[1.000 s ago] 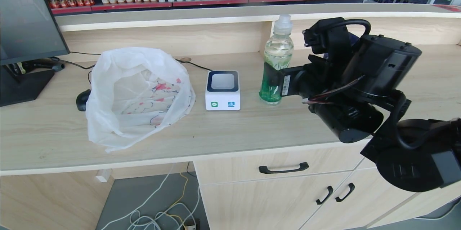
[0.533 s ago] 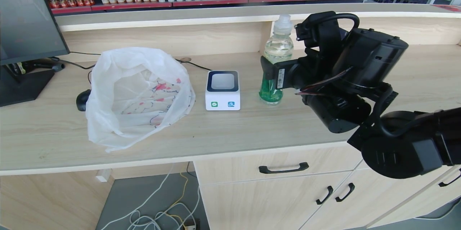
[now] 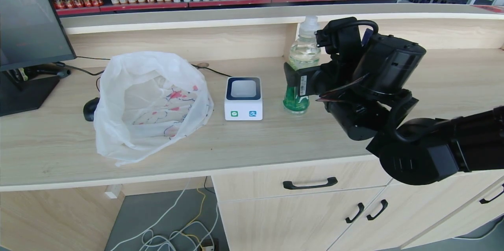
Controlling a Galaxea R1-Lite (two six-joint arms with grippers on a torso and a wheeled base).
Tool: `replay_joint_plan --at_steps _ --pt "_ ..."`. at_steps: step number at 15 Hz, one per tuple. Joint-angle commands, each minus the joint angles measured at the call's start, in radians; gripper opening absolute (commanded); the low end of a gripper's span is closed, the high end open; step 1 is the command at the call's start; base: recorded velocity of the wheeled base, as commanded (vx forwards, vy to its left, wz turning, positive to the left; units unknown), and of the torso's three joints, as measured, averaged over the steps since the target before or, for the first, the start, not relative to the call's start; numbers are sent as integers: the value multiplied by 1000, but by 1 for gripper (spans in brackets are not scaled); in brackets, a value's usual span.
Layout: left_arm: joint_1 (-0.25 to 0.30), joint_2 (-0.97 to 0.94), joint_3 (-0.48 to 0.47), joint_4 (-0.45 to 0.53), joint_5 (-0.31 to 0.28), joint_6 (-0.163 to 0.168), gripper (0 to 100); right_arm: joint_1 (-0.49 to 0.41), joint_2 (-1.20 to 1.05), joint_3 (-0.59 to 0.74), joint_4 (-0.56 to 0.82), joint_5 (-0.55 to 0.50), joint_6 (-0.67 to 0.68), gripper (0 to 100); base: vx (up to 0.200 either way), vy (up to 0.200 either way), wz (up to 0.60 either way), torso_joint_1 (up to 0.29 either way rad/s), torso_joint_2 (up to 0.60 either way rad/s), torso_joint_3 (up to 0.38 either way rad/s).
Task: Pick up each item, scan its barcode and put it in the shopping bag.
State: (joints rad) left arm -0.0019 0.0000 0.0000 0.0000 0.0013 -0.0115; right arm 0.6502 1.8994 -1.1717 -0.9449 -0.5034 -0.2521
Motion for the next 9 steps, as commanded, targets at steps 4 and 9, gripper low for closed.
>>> replay_joint_plan --at_steps 4,9 --pt "0 0 0 0 0 -1 100 -40 14 -2 0 -3 8 100 0 0 0 0 0 0" --pt "0 0 0 0 0 -1 100 -52 95 -94 0 -1 68 100 0 0 0 0 0 0"
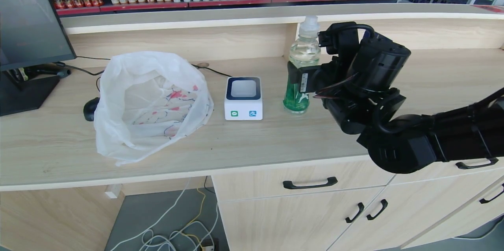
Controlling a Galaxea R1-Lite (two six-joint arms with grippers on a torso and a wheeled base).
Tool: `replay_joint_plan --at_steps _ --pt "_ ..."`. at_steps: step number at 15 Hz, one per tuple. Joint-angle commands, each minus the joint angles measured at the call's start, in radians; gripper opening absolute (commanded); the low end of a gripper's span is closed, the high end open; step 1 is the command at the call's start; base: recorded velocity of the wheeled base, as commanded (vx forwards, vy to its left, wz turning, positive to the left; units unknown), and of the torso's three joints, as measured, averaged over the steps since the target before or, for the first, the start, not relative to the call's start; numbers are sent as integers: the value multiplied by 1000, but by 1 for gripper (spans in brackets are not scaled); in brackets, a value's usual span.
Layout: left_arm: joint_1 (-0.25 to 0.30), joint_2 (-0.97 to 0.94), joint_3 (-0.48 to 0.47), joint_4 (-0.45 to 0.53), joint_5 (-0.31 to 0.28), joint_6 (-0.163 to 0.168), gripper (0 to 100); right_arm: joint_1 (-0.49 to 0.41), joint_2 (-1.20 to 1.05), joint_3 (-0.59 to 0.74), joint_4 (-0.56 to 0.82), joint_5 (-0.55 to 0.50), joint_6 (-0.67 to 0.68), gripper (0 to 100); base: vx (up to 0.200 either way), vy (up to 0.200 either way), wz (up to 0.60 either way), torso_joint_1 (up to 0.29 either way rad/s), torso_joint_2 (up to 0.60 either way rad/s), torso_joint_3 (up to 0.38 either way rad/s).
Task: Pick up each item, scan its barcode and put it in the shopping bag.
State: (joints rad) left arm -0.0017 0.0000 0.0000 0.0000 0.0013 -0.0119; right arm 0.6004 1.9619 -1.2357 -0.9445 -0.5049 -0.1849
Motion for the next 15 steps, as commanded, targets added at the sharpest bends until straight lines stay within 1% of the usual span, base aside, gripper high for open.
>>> replay_joint_plan --at_steps 1,3,6,8,10,15 --pt "-1 0 0 0 0 0 100 -2 43 -64 3 -1 -1 100 0 0 0 0 0 0" --pt "-1 0 0 0 0 0 100 -1 74 -91 3 2 1 100 0 0 0 0 0 0" --pt "-1 0 0 0 0 0 100 -2 86 -97 0 14 10 100 0 0 0 0 0 0" --pt "0 2 0 0 0 0 100 -1 109 -120 -4 34 56 100 0 0 0 0 0 0" --pt "0 0 0 0 0 0 100 -4 115 -140 -4 57 56 100 0 0 0 0 0 0" --pt "0 0 0 0 0 0 100 -14 129 -140 -4 60 55 100 0 0 0 0 0 0"
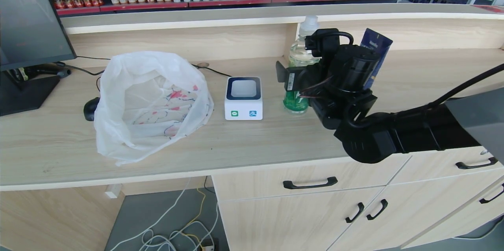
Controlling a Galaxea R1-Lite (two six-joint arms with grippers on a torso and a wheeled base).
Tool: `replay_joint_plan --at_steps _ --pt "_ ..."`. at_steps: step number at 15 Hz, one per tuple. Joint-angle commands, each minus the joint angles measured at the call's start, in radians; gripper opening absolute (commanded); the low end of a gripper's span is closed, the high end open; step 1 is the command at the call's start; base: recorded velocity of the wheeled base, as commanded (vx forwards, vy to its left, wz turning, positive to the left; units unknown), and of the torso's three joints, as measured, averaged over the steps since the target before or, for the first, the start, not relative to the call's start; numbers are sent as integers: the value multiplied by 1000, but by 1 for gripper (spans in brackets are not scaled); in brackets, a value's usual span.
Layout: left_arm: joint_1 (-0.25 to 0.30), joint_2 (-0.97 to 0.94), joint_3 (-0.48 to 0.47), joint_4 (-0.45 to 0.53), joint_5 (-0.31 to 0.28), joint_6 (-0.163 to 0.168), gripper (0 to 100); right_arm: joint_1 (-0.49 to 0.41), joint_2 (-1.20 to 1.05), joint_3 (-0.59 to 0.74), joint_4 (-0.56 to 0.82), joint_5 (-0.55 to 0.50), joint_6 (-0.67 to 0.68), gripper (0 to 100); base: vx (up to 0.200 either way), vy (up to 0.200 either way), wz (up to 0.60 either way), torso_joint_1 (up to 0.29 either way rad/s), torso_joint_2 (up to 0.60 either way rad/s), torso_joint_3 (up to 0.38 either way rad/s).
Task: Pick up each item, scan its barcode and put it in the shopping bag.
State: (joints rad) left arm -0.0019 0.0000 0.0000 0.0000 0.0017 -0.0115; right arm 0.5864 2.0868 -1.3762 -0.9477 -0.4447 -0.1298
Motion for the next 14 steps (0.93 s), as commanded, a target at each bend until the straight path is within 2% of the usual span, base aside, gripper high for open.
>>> replay_joint_plan --at_steps 1,14 --pt "0 0 0 0 0 -1 100 0 6 2 0 0 1 100 0 0 0 0 0 0" --pt "0 0 0 0 0 -1 100 -16 24 -38 0 35 2 100 0 0 0 0 0 0"
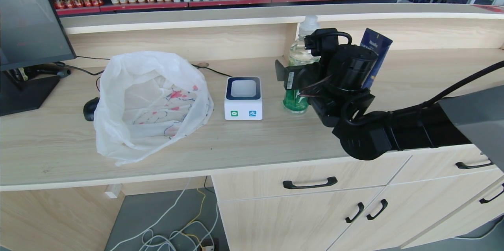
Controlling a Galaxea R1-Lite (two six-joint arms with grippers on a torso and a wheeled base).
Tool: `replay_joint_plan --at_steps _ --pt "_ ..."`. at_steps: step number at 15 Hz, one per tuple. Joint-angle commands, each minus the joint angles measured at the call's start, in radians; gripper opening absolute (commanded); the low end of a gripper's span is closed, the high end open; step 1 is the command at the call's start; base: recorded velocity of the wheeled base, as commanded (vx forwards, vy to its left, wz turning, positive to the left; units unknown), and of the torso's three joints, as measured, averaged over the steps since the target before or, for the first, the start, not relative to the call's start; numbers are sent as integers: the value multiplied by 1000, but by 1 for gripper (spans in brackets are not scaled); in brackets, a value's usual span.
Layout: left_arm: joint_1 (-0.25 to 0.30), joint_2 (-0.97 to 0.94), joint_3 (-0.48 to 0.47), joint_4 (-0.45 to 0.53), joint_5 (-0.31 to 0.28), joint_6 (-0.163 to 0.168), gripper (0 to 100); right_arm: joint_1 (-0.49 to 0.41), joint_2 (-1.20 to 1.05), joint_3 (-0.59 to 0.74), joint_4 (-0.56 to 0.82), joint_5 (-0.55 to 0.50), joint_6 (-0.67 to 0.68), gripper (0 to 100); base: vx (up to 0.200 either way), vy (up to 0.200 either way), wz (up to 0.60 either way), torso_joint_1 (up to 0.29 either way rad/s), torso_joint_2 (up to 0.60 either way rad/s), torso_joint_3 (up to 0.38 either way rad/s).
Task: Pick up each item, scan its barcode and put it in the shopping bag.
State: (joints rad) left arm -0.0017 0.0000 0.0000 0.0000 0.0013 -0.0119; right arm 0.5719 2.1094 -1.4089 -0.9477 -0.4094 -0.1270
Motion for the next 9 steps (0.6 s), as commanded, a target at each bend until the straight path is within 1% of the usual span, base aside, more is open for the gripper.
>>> replay_joint_plan --at_steps 1,6,9 --pt "-1 0 0 0 0 0 100 -1 3 -5 0 0 0 100 0 0 0 0 0 0" --pt "0 0 0 0 0 0 100 -3 17 -10 0 0 3 100 0 0 0 0 0 0" --pt "0 0 0 0 0 0 100 -9 35 -54 0 0 1 100 0 0 0 0 0 0"
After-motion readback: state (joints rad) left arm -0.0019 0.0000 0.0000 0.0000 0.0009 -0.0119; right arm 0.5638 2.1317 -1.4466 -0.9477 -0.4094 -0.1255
